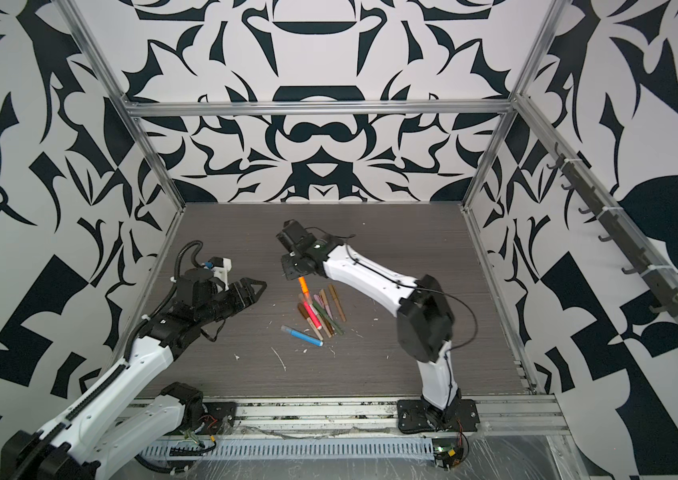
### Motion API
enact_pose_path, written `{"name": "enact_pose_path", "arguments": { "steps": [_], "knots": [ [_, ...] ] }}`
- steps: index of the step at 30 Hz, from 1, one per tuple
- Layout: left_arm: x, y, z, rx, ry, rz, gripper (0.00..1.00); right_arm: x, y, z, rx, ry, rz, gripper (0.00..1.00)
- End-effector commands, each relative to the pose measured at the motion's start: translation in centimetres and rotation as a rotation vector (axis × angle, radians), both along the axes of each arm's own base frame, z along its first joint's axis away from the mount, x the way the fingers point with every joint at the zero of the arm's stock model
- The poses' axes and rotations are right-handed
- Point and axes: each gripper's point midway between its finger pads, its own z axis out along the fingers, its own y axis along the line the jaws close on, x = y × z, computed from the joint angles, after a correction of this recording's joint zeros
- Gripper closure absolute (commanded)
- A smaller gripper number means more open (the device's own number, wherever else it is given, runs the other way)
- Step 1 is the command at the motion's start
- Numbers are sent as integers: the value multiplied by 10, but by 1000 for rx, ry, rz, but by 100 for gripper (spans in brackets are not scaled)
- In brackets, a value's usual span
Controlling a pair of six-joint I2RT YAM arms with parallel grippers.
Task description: Open the pen caps
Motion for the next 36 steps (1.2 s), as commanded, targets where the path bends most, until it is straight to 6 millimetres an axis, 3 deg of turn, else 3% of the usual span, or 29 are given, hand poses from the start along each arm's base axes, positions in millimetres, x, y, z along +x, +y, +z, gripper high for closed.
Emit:
{"name": "enact_pose_path", "arguments": {
  "steps": [1, 5, 7, 11, 15, 19, 30, 36],
  "knots": [
    [10, -35, 12, -181, 3, -39, 29, 16, -59, 22, 201, -32, -235, 100],
    [13, -91, 26, -255, -65, -169, 35, 13, -124, 15, 421, 39, -415, 100],
    [6, -126, 42, -199, -151, -320, 35, 9, -143, 13, 429, 69, -428, 100],
    [-18, -186, 40, 62, -264, -606, 37, -1, -161, 15, 410, 72, -413, 100],
    [-30, -222, 27, 306, -347, -762, 46, -14, -167, 19, 421, 65, -390, 100],
    [-25, -239, 12, 408, -335, -831, 58, -23, -170, 24, 431, 56, -378, 100],
    [-22, -259, -3, 512, -324, -875, 63, -33, -188, 36, 441, 24, -394, 100],
    [-25, -262, -4, 506, -313, -897, 86, -34, -191, 35, 448, 28, -406, 100]
  ]
}}
